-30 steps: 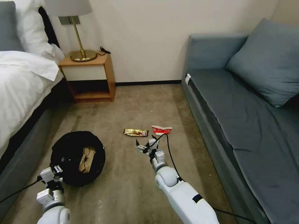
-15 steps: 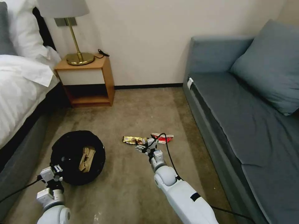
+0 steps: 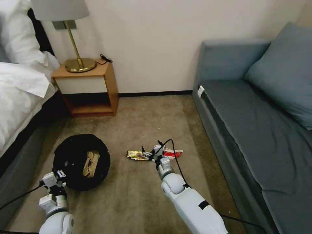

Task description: Pick up the trash bin, then pick up the garbage on the floor and place it into the trash bin.

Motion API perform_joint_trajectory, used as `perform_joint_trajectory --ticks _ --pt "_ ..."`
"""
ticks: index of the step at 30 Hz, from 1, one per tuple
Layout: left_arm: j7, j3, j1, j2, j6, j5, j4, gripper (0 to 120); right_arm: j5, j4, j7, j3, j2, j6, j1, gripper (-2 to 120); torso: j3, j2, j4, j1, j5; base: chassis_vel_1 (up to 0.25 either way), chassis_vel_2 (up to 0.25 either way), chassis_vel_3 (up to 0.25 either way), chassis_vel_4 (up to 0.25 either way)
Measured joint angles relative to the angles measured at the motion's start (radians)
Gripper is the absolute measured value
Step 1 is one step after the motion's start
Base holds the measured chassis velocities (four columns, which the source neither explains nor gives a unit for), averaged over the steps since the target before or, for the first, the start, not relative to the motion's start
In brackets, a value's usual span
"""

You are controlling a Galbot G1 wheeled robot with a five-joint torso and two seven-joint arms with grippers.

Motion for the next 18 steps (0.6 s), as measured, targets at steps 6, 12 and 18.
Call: perform_joint_trajectory --ticks 6,12,18 --pt "0.001 0.001 -0.001 0.0 0.0 0.001 0.001 3 -0.01 -0.015 0.0 0.004 0.011 0.006 0.001 100 0.0 0.0 0.0 0.0 -0.0001 -0.095 0.096 0.108 -0.106" --pt "0.001 0.002 -0.001 0.001 0.0 0.002 -0.005 3 -0.012 -0.015 0.0 0.005 0.015 0.008 0.002 100 0.0 0.0 0.0001 0.0 0.0 -0.124 0.113 0.127 -0.105" --pt "0.002 0.002 0.002 0.0 0.001 0.003 -0.015 3 -0.019 -0.016 -0.021 0.005 0.007 0.027 -0.003 100 0.0 0.0 0.0 0.0 -0.0001 -0.111 0.096 0.104 -0.102"
